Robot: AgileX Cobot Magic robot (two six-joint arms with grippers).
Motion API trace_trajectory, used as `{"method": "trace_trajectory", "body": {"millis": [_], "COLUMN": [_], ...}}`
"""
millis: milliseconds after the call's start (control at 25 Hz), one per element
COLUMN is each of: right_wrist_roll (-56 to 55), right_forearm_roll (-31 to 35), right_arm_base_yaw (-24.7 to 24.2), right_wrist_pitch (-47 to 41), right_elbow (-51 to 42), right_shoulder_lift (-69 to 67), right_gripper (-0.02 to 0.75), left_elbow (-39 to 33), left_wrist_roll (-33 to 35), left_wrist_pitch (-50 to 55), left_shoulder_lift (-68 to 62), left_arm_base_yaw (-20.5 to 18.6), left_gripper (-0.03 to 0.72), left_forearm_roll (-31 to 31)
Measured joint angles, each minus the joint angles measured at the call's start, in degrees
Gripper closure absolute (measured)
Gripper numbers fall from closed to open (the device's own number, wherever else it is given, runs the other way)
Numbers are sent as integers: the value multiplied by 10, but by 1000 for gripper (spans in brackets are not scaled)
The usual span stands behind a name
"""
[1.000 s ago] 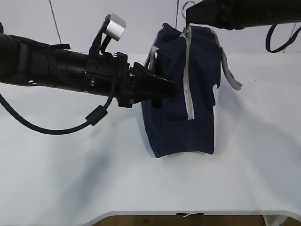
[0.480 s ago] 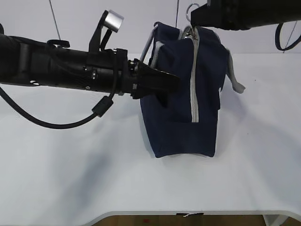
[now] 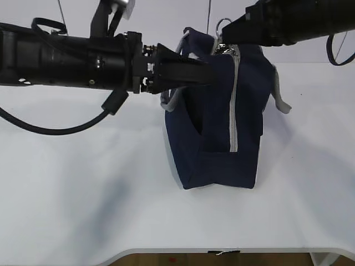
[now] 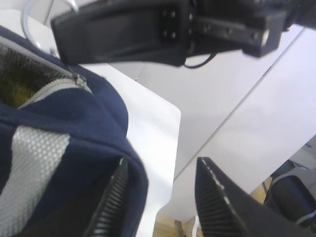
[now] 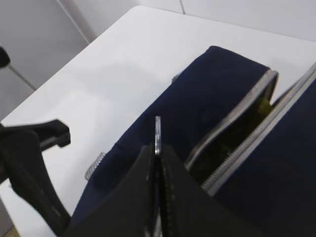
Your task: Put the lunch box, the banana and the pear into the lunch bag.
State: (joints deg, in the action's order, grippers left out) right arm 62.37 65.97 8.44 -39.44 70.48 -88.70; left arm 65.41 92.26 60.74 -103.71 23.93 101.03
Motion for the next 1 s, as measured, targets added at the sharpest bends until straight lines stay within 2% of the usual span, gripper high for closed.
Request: {"method": "trace_trajectory", "body": {"millis": [320, 680, 1000], "right_wrist_roll": [-1, -34, -42], "right_forearm_roll": [-14, -66, -70], "right_arm_base_yaw": [0, 0, 0], "right_wrist_pitch": [-31, -51, -66], "right_elbow": [0, 0, 0], "right_shoulder_lift": [23, 60, 65], "right_gripper": [731, 731, 731], "left_elbow": [-1, -1, -1], "left_wrist_roll": [-35, -52, -93], "left_wrist_pitch": [2, -17, -34], "left_shoulder_lift": [16, 16, 16], "left_arm_base_yaw": [-40, -31, -30], "left_gripper": [342, 342, 336], "left_forearm_roll": [0, -8, -17]}}
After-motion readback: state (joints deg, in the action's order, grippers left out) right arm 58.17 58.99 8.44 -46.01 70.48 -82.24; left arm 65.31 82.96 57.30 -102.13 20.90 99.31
